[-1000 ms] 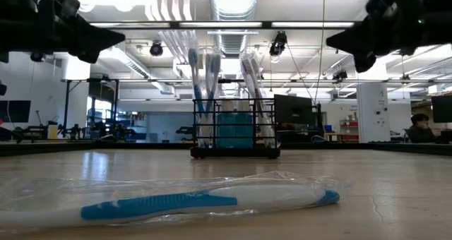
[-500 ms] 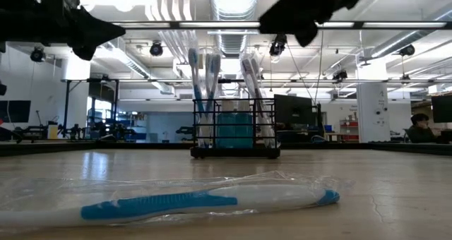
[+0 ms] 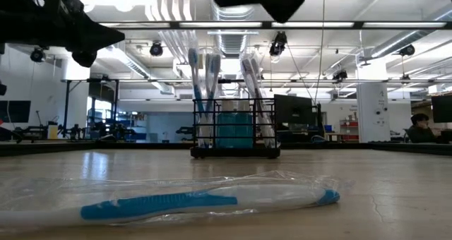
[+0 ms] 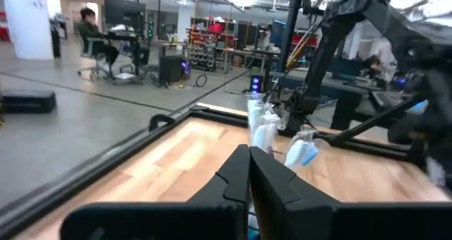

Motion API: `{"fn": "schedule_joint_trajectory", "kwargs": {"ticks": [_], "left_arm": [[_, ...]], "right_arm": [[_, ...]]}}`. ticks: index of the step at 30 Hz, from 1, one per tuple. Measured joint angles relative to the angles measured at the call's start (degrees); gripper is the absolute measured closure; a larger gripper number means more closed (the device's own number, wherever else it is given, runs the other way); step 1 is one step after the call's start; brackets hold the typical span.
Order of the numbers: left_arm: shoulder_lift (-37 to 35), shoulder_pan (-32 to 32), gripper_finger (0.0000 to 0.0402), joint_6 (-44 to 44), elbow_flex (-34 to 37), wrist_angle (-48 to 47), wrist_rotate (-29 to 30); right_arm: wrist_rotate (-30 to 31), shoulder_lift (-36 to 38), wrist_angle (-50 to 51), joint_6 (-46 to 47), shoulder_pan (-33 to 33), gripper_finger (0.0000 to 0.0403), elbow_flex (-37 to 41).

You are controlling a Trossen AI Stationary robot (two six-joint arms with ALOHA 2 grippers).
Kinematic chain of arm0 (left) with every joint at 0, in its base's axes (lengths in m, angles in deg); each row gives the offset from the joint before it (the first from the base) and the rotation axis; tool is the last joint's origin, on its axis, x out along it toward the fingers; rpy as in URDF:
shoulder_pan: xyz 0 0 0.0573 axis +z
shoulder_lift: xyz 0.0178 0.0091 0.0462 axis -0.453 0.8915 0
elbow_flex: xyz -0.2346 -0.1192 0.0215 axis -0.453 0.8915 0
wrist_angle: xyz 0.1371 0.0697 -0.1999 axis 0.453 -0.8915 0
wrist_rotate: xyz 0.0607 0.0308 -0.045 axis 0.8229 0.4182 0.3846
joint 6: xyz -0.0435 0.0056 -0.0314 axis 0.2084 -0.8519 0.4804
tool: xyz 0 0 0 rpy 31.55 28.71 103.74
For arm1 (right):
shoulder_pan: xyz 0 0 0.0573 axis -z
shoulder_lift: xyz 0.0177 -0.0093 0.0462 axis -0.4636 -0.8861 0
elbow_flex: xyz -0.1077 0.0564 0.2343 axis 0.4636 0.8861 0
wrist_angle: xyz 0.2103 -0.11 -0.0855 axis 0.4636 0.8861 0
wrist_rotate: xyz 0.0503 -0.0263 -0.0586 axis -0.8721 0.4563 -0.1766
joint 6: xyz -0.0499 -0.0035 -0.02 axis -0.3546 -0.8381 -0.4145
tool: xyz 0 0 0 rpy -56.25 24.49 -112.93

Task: Pick & Place toothbrushing station
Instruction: Put the blue toothbrush into the black organizer

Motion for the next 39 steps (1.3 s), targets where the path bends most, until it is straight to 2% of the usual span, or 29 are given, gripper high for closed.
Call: {"fn": "schedule_joint_trajectory", "kwargs": {"ticks": [3, 6, 12, 17, 29, 39], "left_arm": [[0.0, 0.0, 0.0394, 2.6, 0.0, -0.7, -2.0], [0.0, 0.0, 0.0398, 3.9, 0.0, -1.2, -4.9], [0.0, 0.0, 0.0389, 5.6, 0.0, -1.5, -8.0], [0.0, 0.0, 0.0389, 5.6, 0.0, -1.5, -8.4], [0.0, 0.0, 0.0388, 5.0, 0.0, -1.5, -8.3], [0.0, 0.0, 0.0395, 5.0, 0.1, -1.4, -8.3]], "right_arm": [[-0.6, -5.2, 10.0, 5.9, -1.0, 0.0245, -7.2], [-2.1, -10.2, 16.1, 7.1, -1.9, 0.0235, -13.1], [-11.2, -17.6, 20.7, 10.4, -2.5, 0.0214, -20.4], [-11.7, -22.4, 25.5, 11.4, -2.3, 0.0211, -24.3], [-11.3, -26.1, 30.8, 9.3, -1.7, 0.0214, -25.9], [-13.7, -27.7, 32.2, 8.6, -1.3, 0.0269, -26.0]]}}
